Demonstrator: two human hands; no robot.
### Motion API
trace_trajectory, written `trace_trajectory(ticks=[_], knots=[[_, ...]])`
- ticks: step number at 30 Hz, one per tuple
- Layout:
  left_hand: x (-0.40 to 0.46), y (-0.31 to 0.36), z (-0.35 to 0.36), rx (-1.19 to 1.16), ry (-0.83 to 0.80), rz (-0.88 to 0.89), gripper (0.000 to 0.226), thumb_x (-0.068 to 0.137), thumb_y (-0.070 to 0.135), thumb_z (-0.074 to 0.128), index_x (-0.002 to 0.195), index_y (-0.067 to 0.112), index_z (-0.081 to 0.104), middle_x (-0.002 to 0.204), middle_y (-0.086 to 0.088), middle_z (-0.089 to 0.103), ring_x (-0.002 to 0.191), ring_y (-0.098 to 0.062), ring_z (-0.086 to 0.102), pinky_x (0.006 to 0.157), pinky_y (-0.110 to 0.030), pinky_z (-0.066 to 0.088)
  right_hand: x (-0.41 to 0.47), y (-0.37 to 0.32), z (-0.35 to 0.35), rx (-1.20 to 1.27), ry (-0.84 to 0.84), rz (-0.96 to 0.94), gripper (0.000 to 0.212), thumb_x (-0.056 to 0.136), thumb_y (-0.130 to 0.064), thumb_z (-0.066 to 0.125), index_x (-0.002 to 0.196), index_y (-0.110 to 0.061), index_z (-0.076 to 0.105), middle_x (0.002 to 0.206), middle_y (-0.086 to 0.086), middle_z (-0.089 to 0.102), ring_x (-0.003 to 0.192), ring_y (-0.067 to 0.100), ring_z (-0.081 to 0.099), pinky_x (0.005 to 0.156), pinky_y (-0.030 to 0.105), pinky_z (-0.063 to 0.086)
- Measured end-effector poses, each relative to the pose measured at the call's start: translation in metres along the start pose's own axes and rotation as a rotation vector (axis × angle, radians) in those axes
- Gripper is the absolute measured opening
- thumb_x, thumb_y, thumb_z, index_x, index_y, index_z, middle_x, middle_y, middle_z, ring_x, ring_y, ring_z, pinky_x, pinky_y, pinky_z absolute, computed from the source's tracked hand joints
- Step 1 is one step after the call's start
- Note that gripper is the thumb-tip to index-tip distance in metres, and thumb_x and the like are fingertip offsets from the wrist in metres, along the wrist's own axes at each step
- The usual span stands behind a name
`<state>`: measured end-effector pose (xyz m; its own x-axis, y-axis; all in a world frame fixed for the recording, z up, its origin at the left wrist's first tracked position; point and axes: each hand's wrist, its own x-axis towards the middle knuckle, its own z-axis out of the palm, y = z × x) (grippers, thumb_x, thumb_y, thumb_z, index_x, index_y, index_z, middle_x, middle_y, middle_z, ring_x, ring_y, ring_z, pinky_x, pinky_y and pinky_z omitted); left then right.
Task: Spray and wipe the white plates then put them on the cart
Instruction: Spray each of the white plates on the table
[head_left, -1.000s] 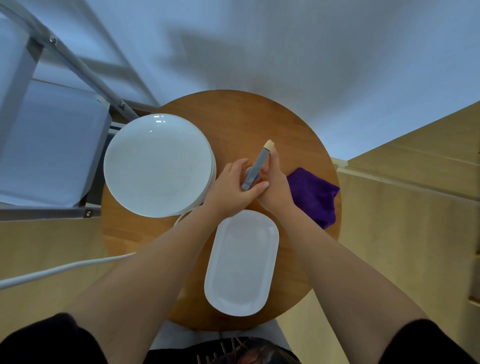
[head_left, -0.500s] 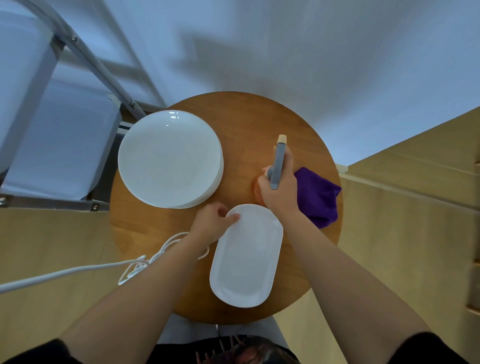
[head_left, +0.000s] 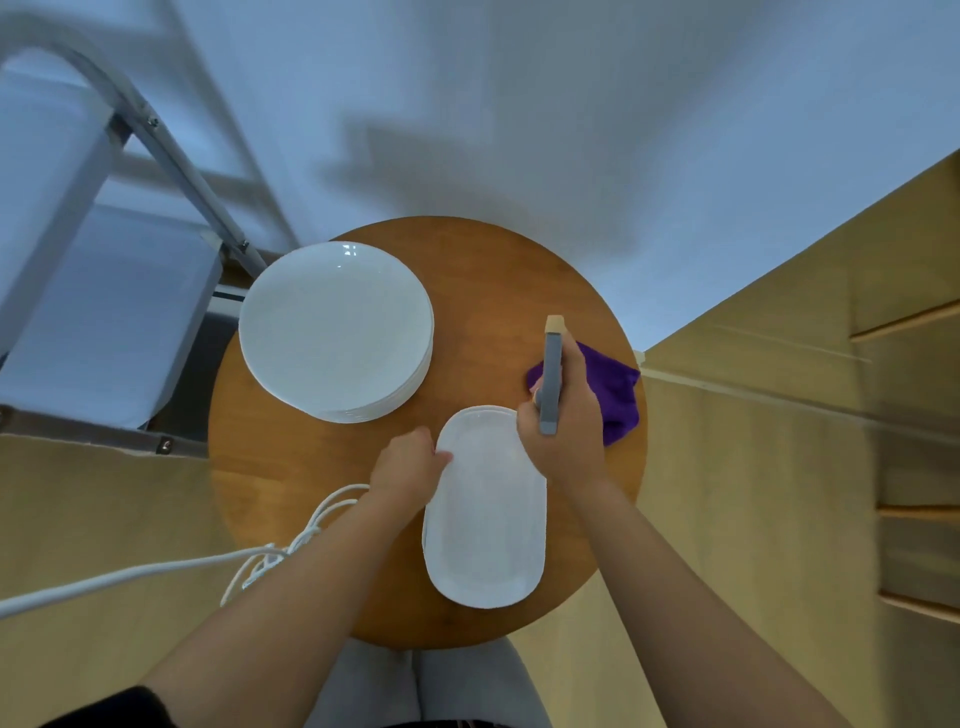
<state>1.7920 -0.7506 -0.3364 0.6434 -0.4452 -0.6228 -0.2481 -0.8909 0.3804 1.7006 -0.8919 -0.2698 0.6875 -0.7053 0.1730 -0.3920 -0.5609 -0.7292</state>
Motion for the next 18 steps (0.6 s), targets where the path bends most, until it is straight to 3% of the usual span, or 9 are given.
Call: trace_trajectory(ticks=[6,11,15,18], knots=[[-0.011,-0.004,-0.007,-0.061,-0.063,0.085,0.013,0.1,0.029,0.045,0.096,0.016,0.047,0.09,0.001,0.051,0.081,-0.015,0.052,0.069,-0.027,0.043,-0.054,-0.025,-0.018,0.028,-0.099,0.137,0.071,0.077,-0.002,0.065,0.14,-0.011,0.033,0.084,0.002,0.054,0.065,0.012,0.053,0.057,0.017,0.043],[-0.025,0.002,-0.014,-0.343,0.046,0.098,0.016,0.101,0.02,0.039,0.086,0.015,0.042,0.082,-0.001,0.049,0.067,-0.011,0.045,0.056,-0.024,0.037,-0.086,-0.042,-0.025,0.055,-0.024,0.181,0.071,0.075,-0.003,0.06,0.14,-0.019,0.034,0.078,-0.004,0.049,0.062,0.012,0.049,0.054,0.01,0.041],[-0.041,0.008,-0.03,-0.577,0.08,0.133,0.012,0.101,0.018,0.041,0.106,0.012,0.05,0.101,-0.003,0.058,0.09,-0.02,0.057,0.069,-0.03,0.048,-0.096,-0.065,-0.031,0.066,0.08,0.164,0.063,0.068,-0.012,0.054,0.13,-0.011,0.045,0.067,-0.016,0.044,0.055,0.007,0.049,0.052,0.005,0.04],[-0.056,0.016,-0.058,-0.785,0.103,0.205,0.02,0.1,0.017,0.041,0.119,0.015,0.049,0.109,0.001,0.057,0.104,-0.022,0.056,0.058,-0.019,0.048,-0.095,-0.089,-0.04,0.063,0.163,0.139,0.05,0.067,-0.014,0.054,0.117,-0.008,0.052,0.063,-0.019,0.042,0.056,0.002,0.052,0.046,0.007,0.039]])
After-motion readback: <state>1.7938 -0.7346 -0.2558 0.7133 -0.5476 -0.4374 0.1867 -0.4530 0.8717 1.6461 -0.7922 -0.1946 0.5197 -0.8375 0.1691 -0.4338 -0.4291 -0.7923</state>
